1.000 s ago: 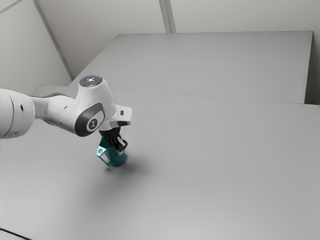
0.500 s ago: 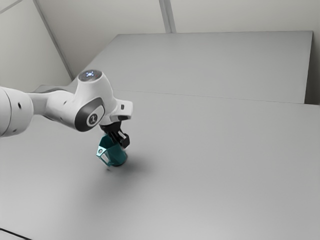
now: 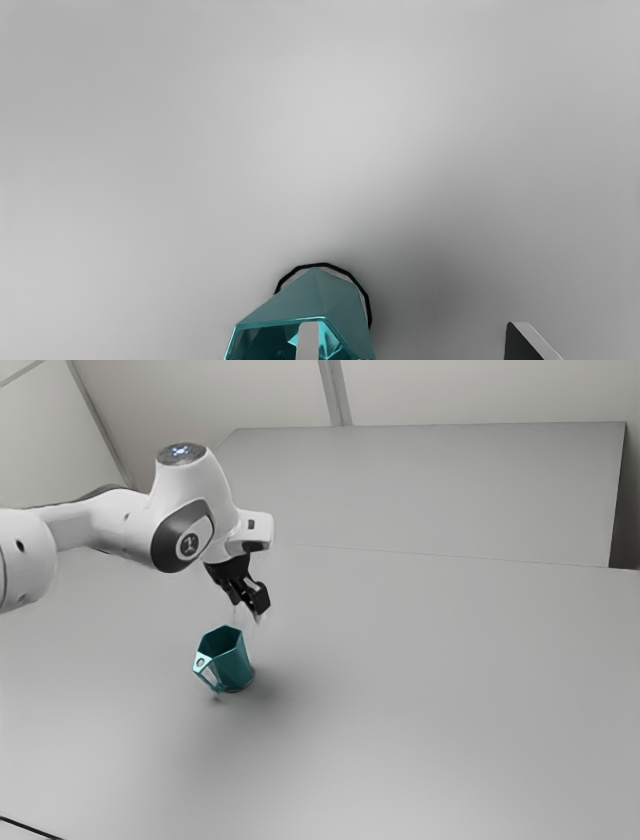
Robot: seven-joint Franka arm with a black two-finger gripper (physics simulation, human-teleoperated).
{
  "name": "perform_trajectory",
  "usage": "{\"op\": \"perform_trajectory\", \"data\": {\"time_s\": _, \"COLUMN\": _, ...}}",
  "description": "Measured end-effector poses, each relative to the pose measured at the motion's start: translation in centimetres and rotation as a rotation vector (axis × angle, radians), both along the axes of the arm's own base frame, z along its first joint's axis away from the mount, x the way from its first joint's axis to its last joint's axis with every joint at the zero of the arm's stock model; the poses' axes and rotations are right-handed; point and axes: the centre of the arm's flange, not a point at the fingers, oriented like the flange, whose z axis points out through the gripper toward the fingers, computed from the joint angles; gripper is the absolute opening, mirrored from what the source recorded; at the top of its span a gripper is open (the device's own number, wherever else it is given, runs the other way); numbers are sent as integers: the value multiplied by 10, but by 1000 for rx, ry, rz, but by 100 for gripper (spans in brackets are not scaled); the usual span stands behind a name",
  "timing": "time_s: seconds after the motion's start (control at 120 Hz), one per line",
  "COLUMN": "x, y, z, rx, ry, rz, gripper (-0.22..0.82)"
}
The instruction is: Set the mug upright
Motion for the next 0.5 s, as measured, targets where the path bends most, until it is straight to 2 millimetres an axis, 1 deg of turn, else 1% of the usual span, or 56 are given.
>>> {"op": "perform_trajectory", "data": {"time_s": 0.117, "x": 32, "y": -2, "z": 47, "rx": -23, "ry": -23, "rz": 30, "gripper": 45}}
{"op": "perform_trajectory", "data": {"time_s": 0.175, "x": 47, "y": 0, "z": 64, "rx": -38, "ry": -22, "rz": 52, "gripper": 49}}
{"op": "perform_trajectory", "data": {"time_s": 0.217, "x": 59, "y": 9, "z": 72, "rx": -50, "ry": -19, "rz": 81, "gripper": 51}}
{"op": "perform_trajectory", "data": {"time_s": 0.283, "x": 77, "y": 38, "z": 87, "rx": -61, "ry": -16, "rz": 149, "gripper": 53}}
{"op": "perform_trajectory", "data": {"time_s": 0.325, "x": 81, "y": 52, "z": 93, "rx": -66, "ry": -9, "rz": 181, "gripper": 55}}
{"op": "perform_trajectory", "data": {"time_s": 0.358, "x": 83, "y": 58, "z": 94, "rx": -68, "ry": 3, "rz": 197, "gripper": 56}}
{"op": "perform_trajectory", "data": {"time_s": 0.5, "x": 86, "y": 60, "z": 94, "rx": -73, "ry": 48, "rz": 228, "gripper": 58}}
